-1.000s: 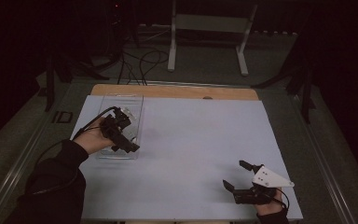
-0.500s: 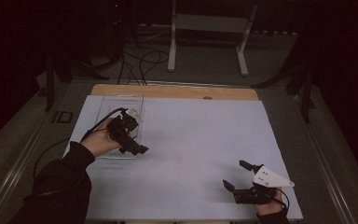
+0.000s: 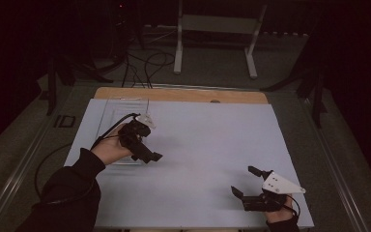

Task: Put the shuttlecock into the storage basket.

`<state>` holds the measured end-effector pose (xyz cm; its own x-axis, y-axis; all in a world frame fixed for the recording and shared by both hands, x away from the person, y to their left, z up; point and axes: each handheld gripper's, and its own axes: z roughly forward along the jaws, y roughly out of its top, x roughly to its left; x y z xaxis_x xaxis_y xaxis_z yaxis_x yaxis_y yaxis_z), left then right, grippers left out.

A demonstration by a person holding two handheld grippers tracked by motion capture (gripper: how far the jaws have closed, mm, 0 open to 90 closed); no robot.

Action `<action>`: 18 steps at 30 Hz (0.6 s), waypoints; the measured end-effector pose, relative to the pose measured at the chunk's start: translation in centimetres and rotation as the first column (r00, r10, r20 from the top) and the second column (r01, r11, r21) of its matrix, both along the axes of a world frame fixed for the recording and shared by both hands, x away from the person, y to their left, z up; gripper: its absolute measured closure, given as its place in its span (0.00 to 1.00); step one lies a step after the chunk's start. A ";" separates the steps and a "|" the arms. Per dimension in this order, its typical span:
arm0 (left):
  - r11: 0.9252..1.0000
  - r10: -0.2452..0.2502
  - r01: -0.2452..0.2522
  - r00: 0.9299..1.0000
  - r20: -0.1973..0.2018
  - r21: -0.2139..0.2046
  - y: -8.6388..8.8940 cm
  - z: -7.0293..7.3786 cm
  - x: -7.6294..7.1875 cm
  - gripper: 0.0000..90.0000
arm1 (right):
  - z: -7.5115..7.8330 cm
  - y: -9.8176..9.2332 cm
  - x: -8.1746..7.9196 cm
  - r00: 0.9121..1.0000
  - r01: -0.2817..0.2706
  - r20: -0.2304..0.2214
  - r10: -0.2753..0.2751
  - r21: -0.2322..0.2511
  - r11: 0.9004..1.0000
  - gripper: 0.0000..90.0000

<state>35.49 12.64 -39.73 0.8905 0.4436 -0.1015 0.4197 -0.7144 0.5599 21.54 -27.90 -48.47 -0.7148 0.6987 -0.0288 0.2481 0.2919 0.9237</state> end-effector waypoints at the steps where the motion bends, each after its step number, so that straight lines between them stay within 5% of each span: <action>1: 1.000 0.000 0.000 1.000 0.000 0.000 0.0 0.0 0.0 0.00 | 0.0 0.0 0.0 1.000 0.000 0.000 0.000 0.000 1.000 0.10; 18: 0.992 -0.118 0.119 0.993 0.019 -0.035 -2.6 -1.1 -2.3 0.00 | 0.1 0.0 -0.1 1.000 0.002 0.004 -0.002 -0.004 1.000 0.10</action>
